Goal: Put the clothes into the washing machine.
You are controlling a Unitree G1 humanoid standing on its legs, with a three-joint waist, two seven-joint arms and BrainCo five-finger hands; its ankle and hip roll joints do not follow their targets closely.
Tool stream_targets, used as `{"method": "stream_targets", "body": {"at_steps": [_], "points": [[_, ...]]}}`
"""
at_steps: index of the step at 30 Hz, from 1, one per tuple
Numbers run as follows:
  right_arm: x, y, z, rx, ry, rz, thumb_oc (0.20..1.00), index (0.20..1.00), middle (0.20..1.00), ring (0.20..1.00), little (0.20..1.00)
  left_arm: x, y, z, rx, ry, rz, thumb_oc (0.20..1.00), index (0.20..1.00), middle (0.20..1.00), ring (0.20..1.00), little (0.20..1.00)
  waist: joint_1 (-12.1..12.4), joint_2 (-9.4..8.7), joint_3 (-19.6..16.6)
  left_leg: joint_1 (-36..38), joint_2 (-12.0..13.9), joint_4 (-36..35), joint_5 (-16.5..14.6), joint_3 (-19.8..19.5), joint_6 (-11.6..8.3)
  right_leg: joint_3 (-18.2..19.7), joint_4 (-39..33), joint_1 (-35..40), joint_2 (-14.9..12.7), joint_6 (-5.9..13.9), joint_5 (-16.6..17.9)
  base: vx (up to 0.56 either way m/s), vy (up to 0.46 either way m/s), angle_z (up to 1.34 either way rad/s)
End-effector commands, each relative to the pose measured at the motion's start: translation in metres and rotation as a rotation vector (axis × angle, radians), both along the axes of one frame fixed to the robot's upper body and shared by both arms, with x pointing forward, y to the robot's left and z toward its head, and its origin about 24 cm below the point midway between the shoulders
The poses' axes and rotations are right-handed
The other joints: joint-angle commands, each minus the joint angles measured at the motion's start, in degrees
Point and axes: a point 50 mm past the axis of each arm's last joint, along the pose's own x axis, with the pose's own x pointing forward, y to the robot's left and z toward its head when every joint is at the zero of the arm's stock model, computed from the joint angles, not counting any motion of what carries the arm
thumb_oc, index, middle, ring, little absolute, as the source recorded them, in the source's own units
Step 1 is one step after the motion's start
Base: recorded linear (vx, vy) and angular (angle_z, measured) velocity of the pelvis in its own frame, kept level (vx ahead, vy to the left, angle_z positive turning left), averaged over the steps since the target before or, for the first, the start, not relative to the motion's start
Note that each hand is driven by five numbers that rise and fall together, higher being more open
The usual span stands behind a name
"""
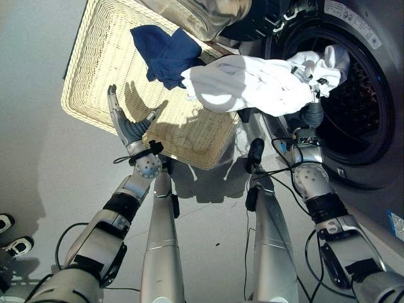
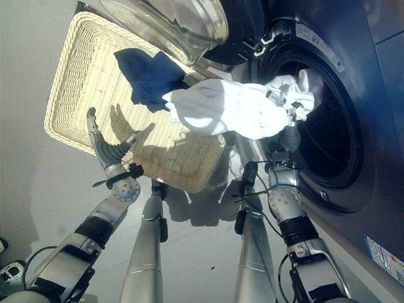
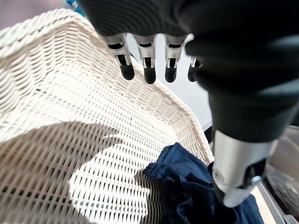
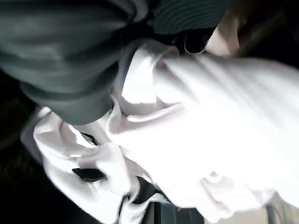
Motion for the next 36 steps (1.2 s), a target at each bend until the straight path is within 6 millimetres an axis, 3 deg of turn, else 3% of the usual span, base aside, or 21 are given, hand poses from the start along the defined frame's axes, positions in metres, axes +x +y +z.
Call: {"method": "stream_targets", "body": {"at_steps": [1,4,8,11,13,14,15,18,20,21,23,29,33,35,36], "points": [[-0.003,-0.014,0.026,0.03,-0.059,-0.007,0.2,0.2,0.2,0.2,0.2,0.002,0.011,0.02,-0.024,-0.066,0.003,1.0,1.0,1.0,1.0,1.0,0.6,-0.73,-0.1,-0.7,-4.1,-1.1,2.0,1.5,4.25,-2.9,-0.8,0.8,3.7,3.11,3.6,0.0,0.019,-0.03],[0.011,-0.034,0.01,0.019,0.134,-0.079,0.2,0.2,0.2,0.2,0.2,0.007,0.013,0.02,-0.029,-0.046,0.004,1.0,1.0,1.0,1.0,1.0,0.9,-0.37,-0.1,-1.3,-4.0,-0.9,1.9,1.6,4.11,-2.9,-0.7,0.3,3.9,2.76,3.5,0.0,0.013,-0.03],[0.015,-0.063,0.004,-0.012,0.286,-0.218,0.2,0.2,0.2,0.2,0.2,0.01,0.013,0.022,-0.014,-0.033,-0.002,1.0,1.0,1.0,1.0,1.0,1.2,0.01,-0.1,-1.8,-4.0,-0.5,1.7,1.5,4.12,-3.0,-0.4,-0.2,4.0,2.43,3.3,0.01,-0.003,-0.06],[0.011,-0.093,0.038,-0.004,0.313,-0.41,0.2,0.2,0.2,0.2,0.2,0.01,0.015,0.019,0.003,-0.02,-0.006,1.0,1.0,1.0,1.0,1.0,1.4,0.28,-0.1,-2.5,-3.8,0.8,1.0,1.1,4.06,-2.8,-0.3,-0.7,4.1,2.3,3.4,0.0,-0.004,-0.01],[-0.015,-0.138,0.087,0.078,0.21,-0.708,0.2,0.2,0.2,0.2,0.2,0.001,0.025,0.003,0.042,0.005,0.002,1.0,1.0,1.0,1.0,1.0,1.6,-0.27,-0.1,-2.6,-3.2,2.1,-0.2,0.9,4.3,-2.9,0.2,-0.1,4.6,2.13,2.6,-0.01,-0.066,-0.03],[-0.038,-0.158,0.11,0.142,0.134,-0.905,0.2,0.2,0.2,0.2,0.2,-0.004,0.032,-0.001,0.065,0.014,0.011,1.0,1.0,1.0,1.0,1.0,1.7,-0.88,-0.1,-2.6,-3.1,1.9,-0.4,0.5,4.32,-3.2,-0.2,0.3,5.1,2.13,2.6,-0.03,-0.089,-0.08],[-0.043,-0.162,0.117,0.157,0.117,-0.935,0.2,0.2,0.2,0.2,0.2,-0.005,0.034,0.0,0.07,0.015,0.015,1.0,1.0,1.0,1.0,1.0,1.6,-1.08,-0.1,-2.6,-3.1,1.7,-0.4,0.5,4.33,-3.3,-0.4,0.4,5.3,2.15,2.7,-0.03,-0.079,-0.13],[-0.084,-0.18,0.158,0.183,-0.002,-1.151,0.2,0.2,0.2,0.2,0.2,-0.011,0.051,0.001,0.097,0.038,0.049,1.0,1.0,1.0,1.0,1.0,1.1,-2.51,-0.1,-2.4,-2.9,1.3,-0.8,-0.2,4.51,-3.4,-1.5,1.0,5.9,2.46,3.0,-0.02,-0.053,-0.06],[-0.09,-0.182,0.163,0.17,-0.018,-1.166,0.2,0.2,0.2,0.2,0.2,-0.012,0.054,0.001,0.105,0.043,0.058,1.0,1.0,1.0,1.0,1.0,0.8,-2.8,-0.1,-2.3,-2.9,1.2,-0.9,-0.3,4.57,-3.4,-1.5,1.1,6.1,2.52,2.9,0.0,0.0,0.0],[-0.102,-0.192,0.165,0.122,-0.025,-1.176,0.504,0.504,0.504,0.504,0.504,-0.014,0.063,0.002,0.138,0.068,0.076,1.0,1.0,1.0,1.0,1.0,0.0,-3.94,-0.1,-1.7,-2.8,1.5,-1.4,-0.4,4.79,-3.1,-1.7,1.7,6.3,2.53,2.9,0.0,0.0,0.0],[-0.104,-0.198,0.159,0.078,0.008,-1.166,1.0,1.0,1.0,1.0,1.0,-0.014,0.07,0.003,0.158,0.093,0.082,1.0,1.0,1.0,1.0,1.0,-0.2,-4.82,-0.1,-1.3,-2.9,2.3,-1.8,-0.6,5.18,-2.9,-1.6,2.3,6.4,2.38,2.8,0.0,0.0,0.0],[-0.094,-0.224,0.134,0.022,0.153,-1.106,1.0,1.0,1.0,1.0,1.0,-0.006,0.069,0.01,0.193,0.116,0.034,1.0,1.0,1.0,1.0,1.0,0.6,-4.66,-0.1,-0.1,-3.9,2.8,-2.4,-1.3,5.7,-3.0,-1.4,3.4,5.9,2.09,2.6,0.01,-0.008,-0.02],[-0.077,-0.221,0.118,-0.156,0.409,-1.128,1.0,1.0,1.0,1.0,1.0,-0.003,0.058,0.007,0.256,0.122,-0.003,1.0,1.0,1.0,1.0,1.0,1.4,-3.71,-0.1,0.1,-4.6,2.6,-2.6,-1.4,6.06,-3.2,-1.5,3.5,5.6,1.96,2.6,0.0,-0.01,0.06],[-0.077,-0.221,0.118,-0.156,0.409,-1.128,1.0,1.0,1.0,1.0,1.0,-0.003,0.058,0.007,0.256,0.122,-0.003,1.0,1.0,1.0,1.0,1.0,1.4,-3.71,-0.1,0.1,-4.6,2.6,-2.6,-1.4,6.06,-3.2,-1.5,3.5,5.6,1.96,2.6,0.0,-0.014,0.03],[-0.072,-0.218,0.116,-0.27,0.496,-1.16,1.0,1.0,1.0,1.0,1.0,-0.003,0.054,0.009,0.286,0.117,-0.011,1.0,1.0,1.0,1.0,1.0,1.7,-3.61,-0.1,0.0,-4.7,2.5,-2.6,-1.5,6.23,-3.3,-1.7,3.5,5.6,2.0,2.8,0.0,-0.028,0.05]]}}
